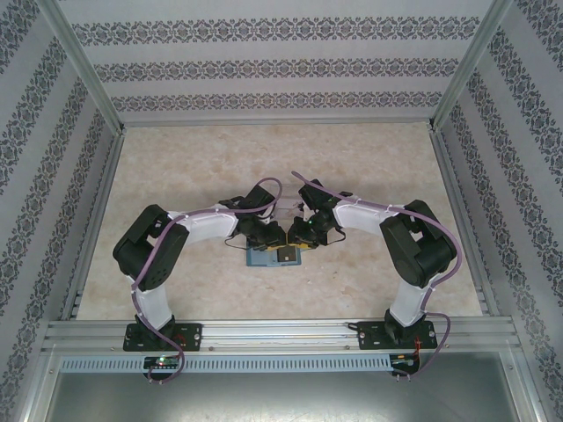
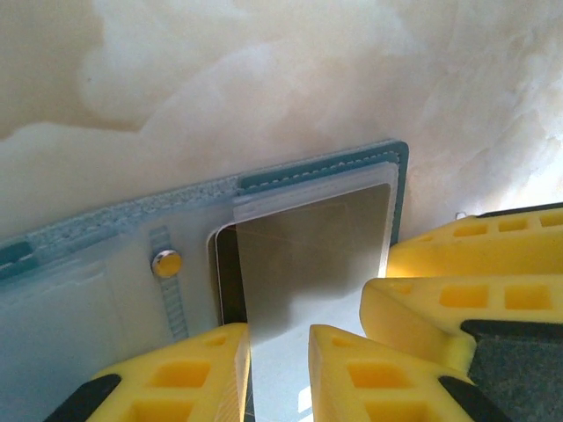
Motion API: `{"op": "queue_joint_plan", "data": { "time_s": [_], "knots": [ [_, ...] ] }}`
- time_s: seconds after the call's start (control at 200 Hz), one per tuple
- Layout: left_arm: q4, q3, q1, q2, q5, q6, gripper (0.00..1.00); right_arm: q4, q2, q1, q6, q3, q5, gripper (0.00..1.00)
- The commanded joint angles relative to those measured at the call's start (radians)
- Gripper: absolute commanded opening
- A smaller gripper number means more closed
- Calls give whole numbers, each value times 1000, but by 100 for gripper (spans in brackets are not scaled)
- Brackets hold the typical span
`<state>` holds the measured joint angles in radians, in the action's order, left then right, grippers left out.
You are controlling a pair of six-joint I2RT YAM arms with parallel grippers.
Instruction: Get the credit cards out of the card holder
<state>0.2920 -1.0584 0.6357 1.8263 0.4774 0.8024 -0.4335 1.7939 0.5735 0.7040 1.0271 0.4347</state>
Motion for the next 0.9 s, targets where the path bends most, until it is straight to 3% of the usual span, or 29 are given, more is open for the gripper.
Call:
{"op": "queue_joint_plan", "data": {
  "time_s": [0.0,0.24,0.894],
  "knots": [
    [106,-32,10,22,-82,-58,25,-38,-15,0,-15,-3,-20,29],
    [181,-37,15,6,-132,-92,25,-50,-21,0,-20,2,-27,29],
    [140,-34,17,-68,-115,-55,29,-26,-59,35,17,39,-10,27]
  ]
}}
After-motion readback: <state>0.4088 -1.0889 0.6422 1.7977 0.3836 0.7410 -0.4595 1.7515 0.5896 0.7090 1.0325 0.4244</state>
